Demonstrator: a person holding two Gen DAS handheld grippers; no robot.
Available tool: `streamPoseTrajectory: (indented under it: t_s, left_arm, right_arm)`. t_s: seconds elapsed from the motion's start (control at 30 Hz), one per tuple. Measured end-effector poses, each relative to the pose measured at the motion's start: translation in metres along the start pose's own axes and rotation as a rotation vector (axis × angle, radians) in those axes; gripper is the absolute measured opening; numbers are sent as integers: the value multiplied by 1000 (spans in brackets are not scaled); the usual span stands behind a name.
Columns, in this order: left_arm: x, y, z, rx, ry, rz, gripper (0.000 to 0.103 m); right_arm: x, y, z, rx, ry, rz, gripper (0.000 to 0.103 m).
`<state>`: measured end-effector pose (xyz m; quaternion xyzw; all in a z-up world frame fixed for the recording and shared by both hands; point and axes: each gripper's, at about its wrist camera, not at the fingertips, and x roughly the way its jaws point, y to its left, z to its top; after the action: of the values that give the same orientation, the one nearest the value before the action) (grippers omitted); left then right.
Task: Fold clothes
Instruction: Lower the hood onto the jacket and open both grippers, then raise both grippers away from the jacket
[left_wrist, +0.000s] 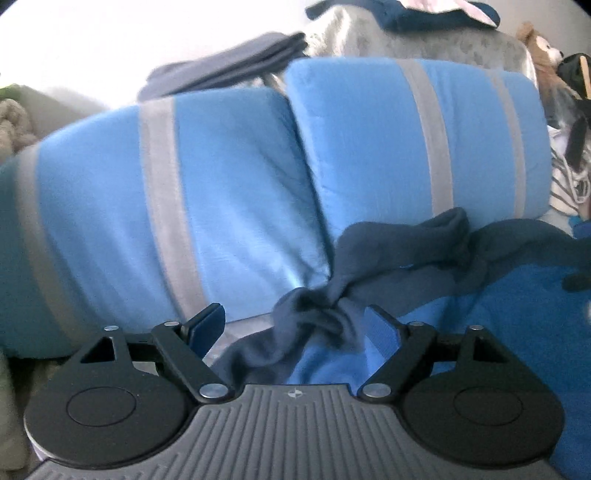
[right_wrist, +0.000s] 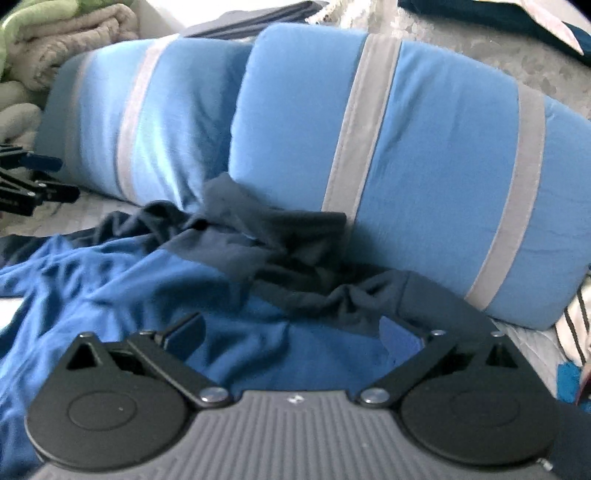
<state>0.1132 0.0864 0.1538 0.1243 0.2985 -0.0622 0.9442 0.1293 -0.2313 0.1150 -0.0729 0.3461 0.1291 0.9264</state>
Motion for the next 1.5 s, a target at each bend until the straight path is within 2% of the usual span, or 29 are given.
streamPoseTrajectory:
  t_s: [0.23,0.43,0.63,0.83,0.97,1.03,1.2,1.27,1.33,1.5]
  left_arm:
    - [-52,12,13,-74,-34,-4,83]
    - [-99,24,23,-189,-73,-24,83]
    - [-141,37,27,-311,-129,-56,84]
    - [-173,61,17,-489,-136,-170,84]
    - [-193,69,3,-507,-98,-211,84]
    - [-205,66,-8,-479,-86,-229,85]
    - [-232,54,-37,-401,-51,-308,85]
    - [-237,47,-47,-384,-20,-334,85]
    - [-239,38,-58,-367,2,-352,85]
    - [-231,12,-86,-341,62,-359,85]
  right_arm:
    - [-56,0,24,53,-31,6,103]
    - [-103,4,55,111,-67,20,103]
    - [-156,18,92,84,-108,51,103]
    - [-216,17,144,48,-129,89,103]
    - [-255,9,172,55,-108,152,103]
    - [-273,6,174,58,-97,166,103]
    - [-307,1,145,42,-117,186,103]
    - [-314,-2,137,55,-98,192,103]
    - [-315,-4,128,68,-73,202,103]
    - [-289,12,86,17,-1,155,103]
